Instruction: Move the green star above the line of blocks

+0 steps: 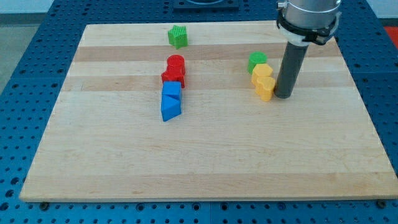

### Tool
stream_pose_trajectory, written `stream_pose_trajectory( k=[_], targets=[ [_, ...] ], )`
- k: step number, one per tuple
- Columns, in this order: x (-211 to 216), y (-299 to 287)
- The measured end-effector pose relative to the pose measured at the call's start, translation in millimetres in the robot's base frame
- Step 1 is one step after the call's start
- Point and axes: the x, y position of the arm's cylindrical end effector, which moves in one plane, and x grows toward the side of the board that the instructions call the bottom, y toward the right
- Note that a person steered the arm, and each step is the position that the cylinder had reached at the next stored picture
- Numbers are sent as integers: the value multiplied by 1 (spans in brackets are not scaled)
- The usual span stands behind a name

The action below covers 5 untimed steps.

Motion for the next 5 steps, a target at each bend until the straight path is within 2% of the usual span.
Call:
stream_pose_trajectory(
  k=[3, 4, 5],
  targets=[
    [0, 3],
    [0, 31],
    [-22, 42]
  ],
)
